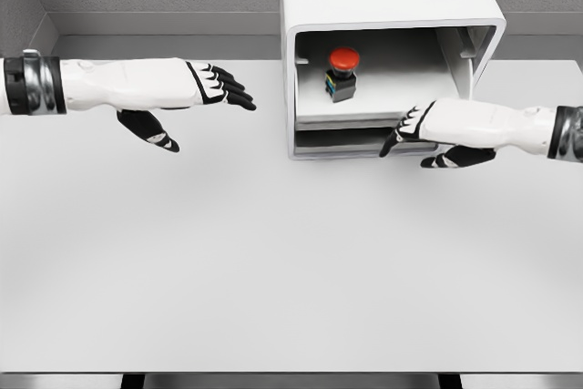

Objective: Slide open multi-storey tabletop storage cabinets and put open load switch and slide close multi-storey tabletop storage cabinets

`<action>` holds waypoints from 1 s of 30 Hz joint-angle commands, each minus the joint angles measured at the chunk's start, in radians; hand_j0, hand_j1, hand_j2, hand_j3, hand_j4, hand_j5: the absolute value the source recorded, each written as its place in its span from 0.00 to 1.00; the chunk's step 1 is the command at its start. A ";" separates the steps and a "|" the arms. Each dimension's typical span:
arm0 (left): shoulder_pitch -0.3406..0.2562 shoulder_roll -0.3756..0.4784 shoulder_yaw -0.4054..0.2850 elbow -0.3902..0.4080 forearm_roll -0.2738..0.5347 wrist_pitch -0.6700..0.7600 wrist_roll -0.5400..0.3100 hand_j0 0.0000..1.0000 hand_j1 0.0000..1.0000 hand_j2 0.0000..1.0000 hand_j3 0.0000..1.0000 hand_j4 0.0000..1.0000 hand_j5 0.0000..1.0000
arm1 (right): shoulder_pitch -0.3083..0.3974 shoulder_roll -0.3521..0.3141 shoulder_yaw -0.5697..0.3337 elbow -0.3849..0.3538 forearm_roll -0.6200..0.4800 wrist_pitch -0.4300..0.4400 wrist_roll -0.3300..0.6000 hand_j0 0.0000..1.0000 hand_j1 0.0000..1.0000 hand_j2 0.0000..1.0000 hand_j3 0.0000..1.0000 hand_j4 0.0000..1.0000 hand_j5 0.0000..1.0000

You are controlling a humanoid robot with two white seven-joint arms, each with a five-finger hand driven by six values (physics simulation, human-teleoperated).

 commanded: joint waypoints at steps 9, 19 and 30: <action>0.000 0.001 0.001 0.000 0.006 0.003 0.000 1.00 1.00 1.00 1.00 1.00 1.00 | -0.058 0.037 0.044 0.064 0.001 0.003 0.000 0.71 0.71 0.71 0.71 0.71 0.71; 0.000 0.003 0.001 0.002 0.006 0.003 0.000 1.00 1.00 1.00 1.00 1.00 1.00 | -0.124 0.064 0.101 0.115 0.003 0.003 0.000 0.72 0.72 0.72 0.72 0.72 0.72; 0.026 0.009 -0.007 0.005 0.006 0.003 0.000 1.00 1.00 1.00 1.00 1.00 1.00 | 0.101 -0.098 -0.166 -0.114 0.000 0.003 0.000 1.00 1.00 1.00 1.00 1.00 1.00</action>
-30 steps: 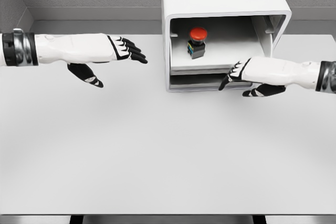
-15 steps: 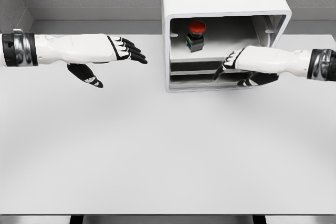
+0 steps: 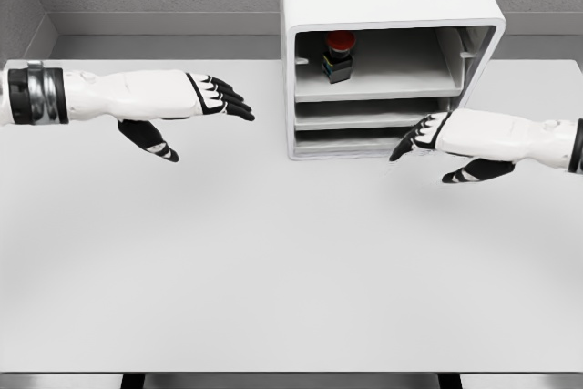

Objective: Slide open multi-storey tabletop storage cabinets and put open load switch and slide close multi-storey tabletop storage cabinets

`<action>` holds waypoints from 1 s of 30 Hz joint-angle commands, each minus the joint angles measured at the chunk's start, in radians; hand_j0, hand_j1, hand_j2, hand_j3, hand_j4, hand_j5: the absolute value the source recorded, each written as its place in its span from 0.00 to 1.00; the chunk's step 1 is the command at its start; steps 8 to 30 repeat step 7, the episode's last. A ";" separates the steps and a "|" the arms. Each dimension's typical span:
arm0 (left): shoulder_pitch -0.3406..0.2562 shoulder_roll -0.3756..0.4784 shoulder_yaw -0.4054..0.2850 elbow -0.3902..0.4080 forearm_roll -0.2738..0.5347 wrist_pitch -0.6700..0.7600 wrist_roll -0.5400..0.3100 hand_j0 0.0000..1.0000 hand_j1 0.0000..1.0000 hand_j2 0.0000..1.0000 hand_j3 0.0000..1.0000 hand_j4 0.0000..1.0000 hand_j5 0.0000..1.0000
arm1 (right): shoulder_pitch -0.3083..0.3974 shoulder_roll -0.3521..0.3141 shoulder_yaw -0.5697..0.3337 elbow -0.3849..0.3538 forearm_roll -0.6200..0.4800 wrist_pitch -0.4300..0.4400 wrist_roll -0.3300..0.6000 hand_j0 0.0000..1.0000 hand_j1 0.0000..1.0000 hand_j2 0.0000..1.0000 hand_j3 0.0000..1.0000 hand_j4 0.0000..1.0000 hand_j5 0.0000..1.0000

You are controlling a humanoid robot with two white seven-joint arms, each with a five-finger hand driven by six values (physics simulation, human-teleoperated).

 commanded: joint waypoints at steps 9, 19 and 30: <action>0.002 0.003 0.000 0.006 0.006 0.003 0.000 1.00 1.00 1.00 1.00 1.00 1.00 | 0.014 -0.029 -0.056 -0.037 -0.009 0.003 0.000 1.00 1.00 1.00 1.00 1.00 1.00; 0.002 0.003 0.000 0.006 0.006 0.003 0.000 1.00 1.00 1.00 1.00 1.00 1.00 | 0.014 -0.029 -0.056 -0.037 -0.009 0.003 0.000 1.00 1.00 1.00 1.00 1.00 1.00; 0.002 0.003 0.000 0.006 0.006 0.003 0.000 1.00 1.00 1.00 1.00 1.00 1.00 | 0.014 -0.029 -0.056 -0.037 -0.009 0.003 0.000 1.00 1.00 1.00 1.00 1.00 1.00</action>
